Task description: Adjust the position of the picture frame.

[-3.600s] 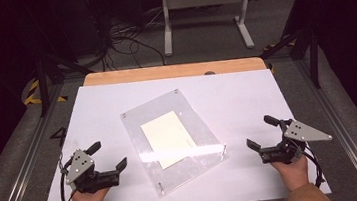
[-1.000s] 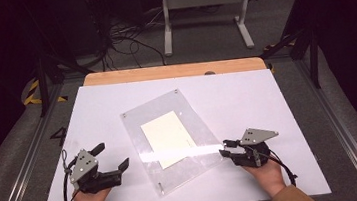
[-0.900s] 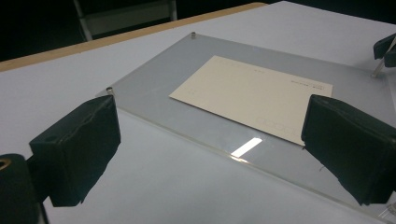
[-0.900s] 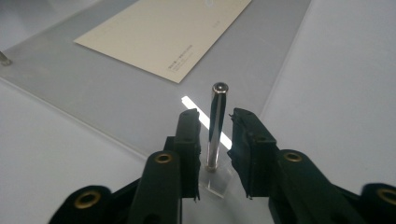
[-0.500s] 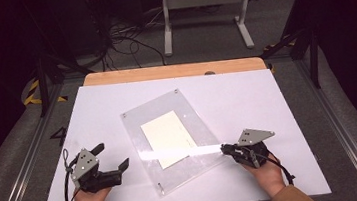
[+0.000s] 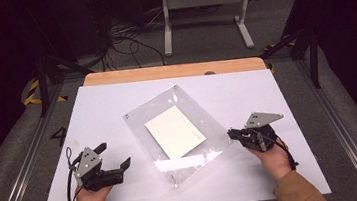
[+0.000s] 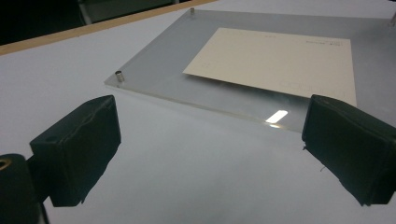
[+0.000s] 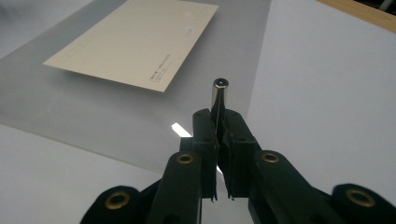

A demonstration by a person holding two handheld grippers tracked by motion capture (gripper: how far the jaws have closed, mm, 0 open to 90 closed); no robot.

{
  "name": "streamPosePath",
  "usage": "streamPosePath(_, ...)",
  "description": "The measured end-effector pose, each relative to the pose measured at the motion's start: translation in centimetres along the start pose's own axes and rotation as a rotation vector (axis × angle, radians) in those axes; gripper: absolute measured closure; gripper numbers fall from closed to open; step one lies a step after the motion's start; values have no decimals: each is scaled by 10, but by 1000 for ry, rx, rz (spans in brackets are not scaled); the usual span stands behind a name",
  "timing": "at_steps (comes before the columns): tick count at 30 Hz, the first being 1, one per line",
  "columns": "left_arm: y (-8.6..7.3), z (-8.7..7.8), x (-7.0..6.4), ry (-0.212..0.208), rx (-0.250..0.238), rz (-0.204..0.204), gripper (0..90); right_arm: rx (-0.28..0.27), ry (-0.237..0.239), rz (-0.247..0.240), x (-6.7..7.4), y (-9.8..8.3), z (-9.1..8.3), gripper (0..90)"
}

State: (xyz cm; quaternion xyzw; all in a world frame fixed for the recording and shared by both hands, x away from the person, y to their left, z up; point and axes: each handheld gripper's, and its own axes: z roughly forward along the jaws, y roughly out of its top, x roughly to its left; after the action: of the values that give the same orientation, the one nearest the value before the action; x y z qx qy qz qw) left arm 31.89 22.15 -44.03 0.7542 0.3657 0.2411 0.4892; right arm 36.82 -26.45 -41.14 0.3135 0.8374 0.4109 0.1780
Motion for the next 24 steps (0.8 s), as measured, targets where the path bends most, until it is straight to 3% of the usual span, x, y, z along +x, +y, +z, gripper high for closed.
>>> streamPosePath(6, -1, 1, 1, -4, 14, -17, 47, 36, -45, 37, -33, 14, 7, 845)
streamPosePath(9, -1, 1, 1, -4, 16, -21, 46, 40, -61, 44, -39, 18, 9, 845)
streamPosePath(12, -1, 1, 1, -5, 15, -21, 47, 55, -94, 73, -56, 25, 19, 843)
streamPosePath(17, -2, 3, 3, -9, 33, -32, 49, 78, -128, 93, -68, 27, 28, 842)
streamPosePath(18, -3, 3, 3, -10, 37, -34, 51, 68, -136, 116, -74, 26, 32, 839)
streamPosePath(24, -2, 3, 2, -13, 40, -30, 53, 74, -147, 145, -83, 23, 41, 841)
